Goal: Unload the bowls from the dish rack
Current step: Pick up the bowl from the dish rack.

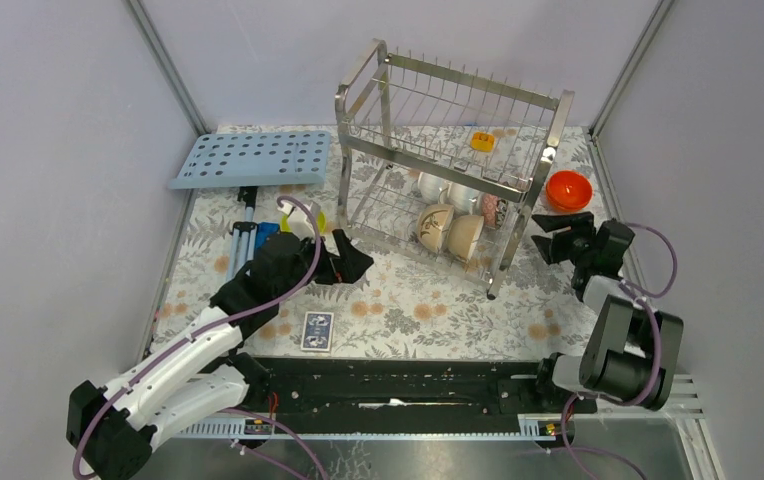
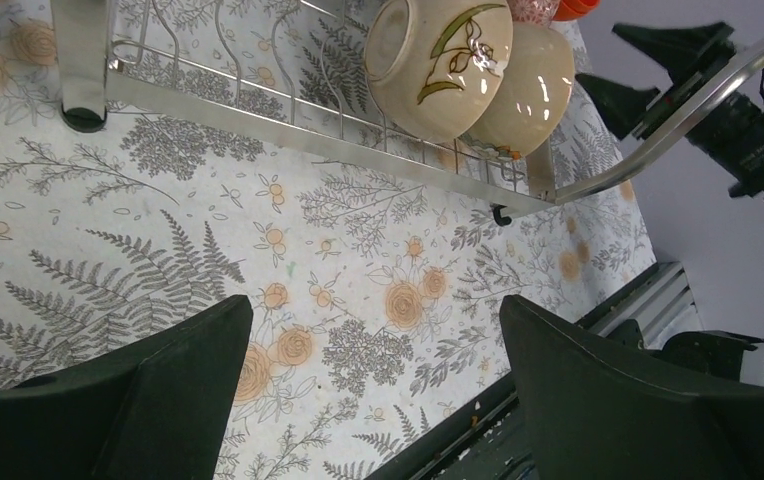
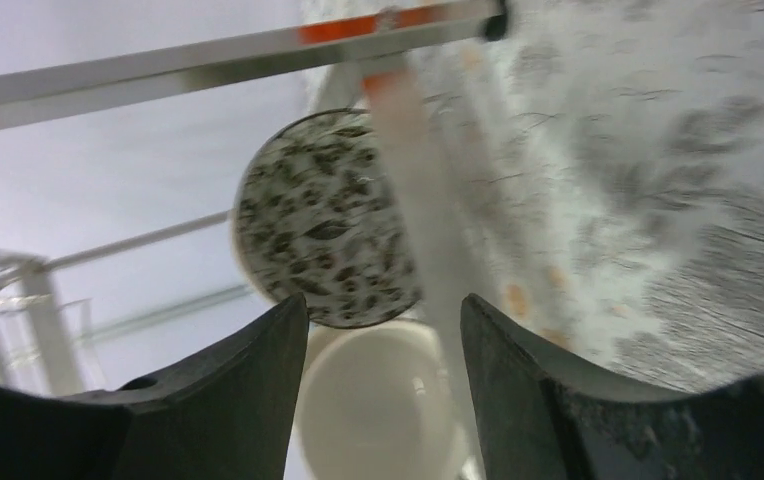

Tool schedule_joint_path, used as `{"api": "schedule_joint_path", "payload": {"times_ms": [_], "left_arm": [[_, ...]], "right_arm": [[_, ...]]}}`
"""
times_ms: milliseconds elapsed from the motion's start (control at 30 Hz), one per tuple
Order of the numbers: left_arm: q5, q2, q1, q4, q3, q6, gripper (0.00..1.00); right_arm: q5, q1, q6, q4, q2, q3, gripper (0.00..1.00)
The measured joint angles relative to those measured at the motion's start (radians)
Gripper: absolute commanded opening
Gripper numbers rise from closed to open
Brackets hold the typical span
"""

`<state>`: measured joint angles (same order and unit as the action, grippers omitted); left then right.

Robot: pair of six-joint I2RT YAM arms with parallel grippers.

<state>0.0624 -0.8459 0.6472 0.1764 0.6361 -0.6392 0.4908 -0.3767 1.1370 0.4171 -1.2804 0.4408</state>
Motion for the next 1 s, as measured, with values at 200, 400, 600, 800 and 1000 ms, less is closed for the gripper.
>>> {"api": "schedule_joint_path", "payload": {"times_ms": [200, 400, 600, 800, 1000], "left_arm": [[0.023, -0.001, 0.007, -0.042, -0.042, -0.025, 0.98], [0.039, -0.043, 0.036, -0.067, -0.042, -0.043, 0.98], [0.039, -0.045, 0.060, -0.075, -0.042, -0.048, 0.98], [0.036, -0.066, 0.070, -0.081, -0.042, -0.051, 0.98], [0.035, -0.087, 0.077, -0.093, -0.042, -0.059, 0.98]], "right_arm": [[0.204, 0.028, 0.005, 0.058, -0.077, 0.148, 0.65], [0.287, 0.114, -0.057, 0.012, -0.101, 0.254, 0.63], [0.348, 0.138, -0.043, -0.013, -0.216, 0.272, 0.63], [0.402, 0.191, -0.044, -0.056, -0.267, 0.305, 0.63], [0.438, 0.228, -0.068, -0.092, -0.268, 0.316, 0.60]]}}
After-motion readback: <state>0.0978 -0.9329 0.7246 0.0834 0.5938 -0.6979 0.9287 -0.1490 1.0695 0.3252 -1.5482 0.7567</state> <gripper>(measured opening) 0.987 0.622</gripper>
